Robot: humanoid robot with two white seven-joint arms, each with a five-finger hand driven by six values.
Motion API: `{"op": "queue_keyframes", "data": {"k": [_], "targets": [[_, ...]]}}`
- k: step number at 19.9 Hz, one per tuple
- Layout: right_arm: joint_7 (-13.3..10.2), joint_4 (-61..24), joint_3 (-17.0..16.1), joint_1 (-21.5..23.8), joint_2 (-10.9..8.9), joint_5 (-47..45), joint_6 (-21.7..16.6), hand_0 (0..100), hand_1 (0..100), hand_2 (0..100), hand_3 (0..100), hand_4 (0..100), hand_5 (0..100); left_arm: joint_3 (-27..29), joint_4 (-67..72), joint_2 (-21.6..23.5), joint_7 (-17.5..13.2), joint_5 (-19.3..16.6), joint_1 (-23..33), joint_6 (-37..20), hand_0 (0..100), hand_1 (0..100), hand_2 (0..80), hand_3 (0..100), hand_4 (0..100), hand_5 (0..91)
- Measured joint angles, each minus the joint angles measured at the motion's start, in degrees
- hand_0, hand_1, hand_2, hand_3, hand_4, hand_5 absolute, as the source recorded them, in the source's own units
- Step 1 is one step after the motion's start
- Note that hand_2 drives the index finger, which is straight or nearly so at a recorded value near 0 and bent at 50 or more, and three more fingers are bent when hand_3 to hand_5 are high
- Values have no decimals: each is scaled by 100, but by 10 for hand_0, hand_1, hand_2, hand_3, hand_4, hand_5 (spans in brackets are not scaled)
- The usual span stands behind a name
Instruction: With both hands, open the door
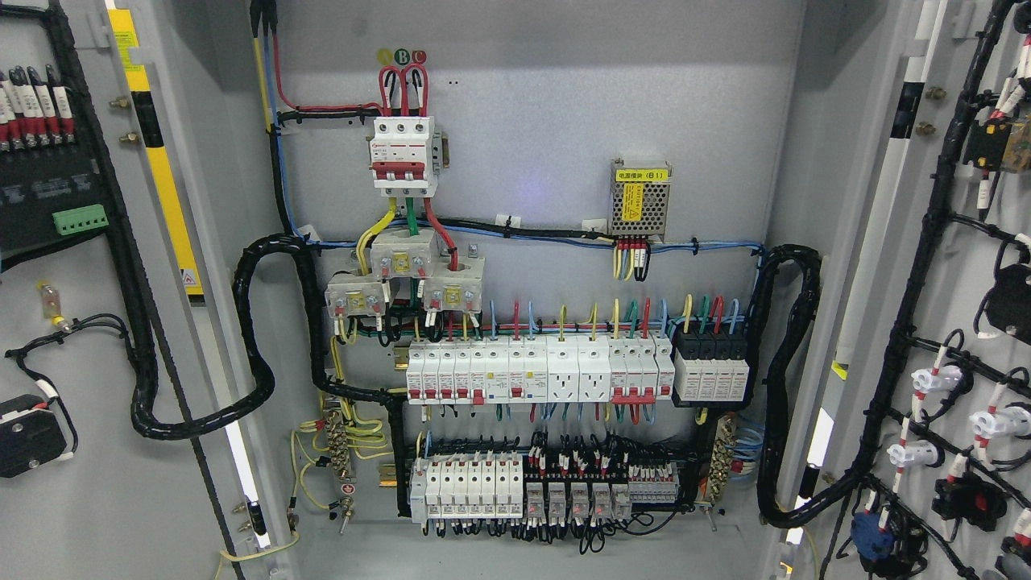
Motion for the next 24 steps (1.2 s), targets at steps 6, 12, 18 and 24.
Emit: {"op": "queue_keyframes", "data": {"k": [6,12,18,24], "targets": [[-15,54,330,69,-87,71,175,0,500,40,0,0,0,-51,-405,-71,3,-101,194,0,120,556,0,0,0,0],[-36,462,806,121,-134,391,334,0,500,40,0,0,0,-337,-749,-296,31,-711,295,29,120,556,0,0,0,0],[47,1475,1361,109,-135,650,350,0,500,40,0,0,0,-1022,-846,-830,575,-1978,395,-40,120,556,0,0,0,0],[73,3222,1854,-190,-17,1031,312,0,500,40,0,0,0,-1816,-165,-1383,1198,-2648,503,-64,120,556,0,0,0,0]]}}
